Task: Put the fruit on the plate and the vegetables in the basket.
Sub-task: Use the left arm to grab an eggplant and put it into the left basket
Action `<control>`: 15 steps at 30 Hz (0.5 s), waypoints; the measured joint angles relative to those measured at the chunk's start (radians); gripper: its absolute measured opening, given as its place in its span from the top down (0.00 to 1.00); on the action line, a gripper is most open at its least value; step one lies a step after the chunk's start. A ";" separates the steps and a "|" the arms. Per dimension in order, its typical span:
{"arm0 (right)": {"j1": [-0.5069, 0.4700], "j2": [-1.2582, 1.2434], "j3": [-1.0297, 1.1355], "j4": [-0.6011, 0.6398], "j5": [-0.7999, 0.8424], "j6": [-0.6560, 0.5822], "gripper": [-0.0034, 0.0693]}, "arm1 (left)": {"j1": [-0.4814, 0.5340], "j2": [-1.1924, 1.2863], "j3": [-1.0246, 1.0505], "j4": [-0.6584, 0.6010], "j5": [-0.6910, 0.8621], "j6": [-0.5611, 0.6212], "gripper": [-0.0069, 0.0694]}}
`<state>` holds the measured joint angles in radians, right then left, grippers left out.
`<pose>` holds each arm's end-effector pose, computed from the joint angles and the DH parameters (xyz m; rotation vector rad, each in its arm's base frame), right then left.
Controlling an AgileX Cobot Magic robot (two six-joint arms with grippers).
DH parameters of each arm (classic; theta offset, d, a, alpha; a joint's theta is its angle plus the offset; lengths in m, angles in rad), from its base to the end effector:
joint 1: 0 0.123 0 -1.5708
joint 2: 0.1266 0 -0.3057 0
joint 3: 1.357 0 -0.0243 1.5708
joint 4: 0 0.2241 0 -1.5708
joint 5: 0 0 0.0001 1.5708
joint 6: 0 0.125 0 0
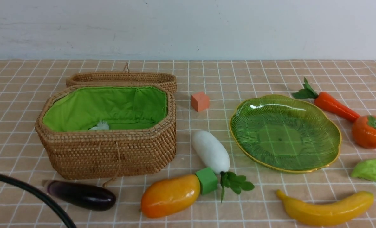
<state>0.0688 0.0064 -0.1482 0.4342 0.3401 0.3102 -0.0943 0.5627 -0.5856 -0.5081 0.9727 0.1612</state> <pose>0.0318 0.0198 0.2279 0.4405 1.6434 0.7134 0.0589 -0.0561 0.2842 0.1441 2.3598 -0.6042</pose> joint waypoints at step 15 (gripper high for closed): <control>0.317 0.434 -0.877 -0.001 0.912 -0.572 0.94 | -0.230 0.383 -0.182 0.147 0.079 0.313 0.93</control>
<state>0.3861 0.4402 -1.0248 0.4333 1.2524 -0.2614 -0.3248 0.9454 -0.7673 -0.3614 1.0522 0.4744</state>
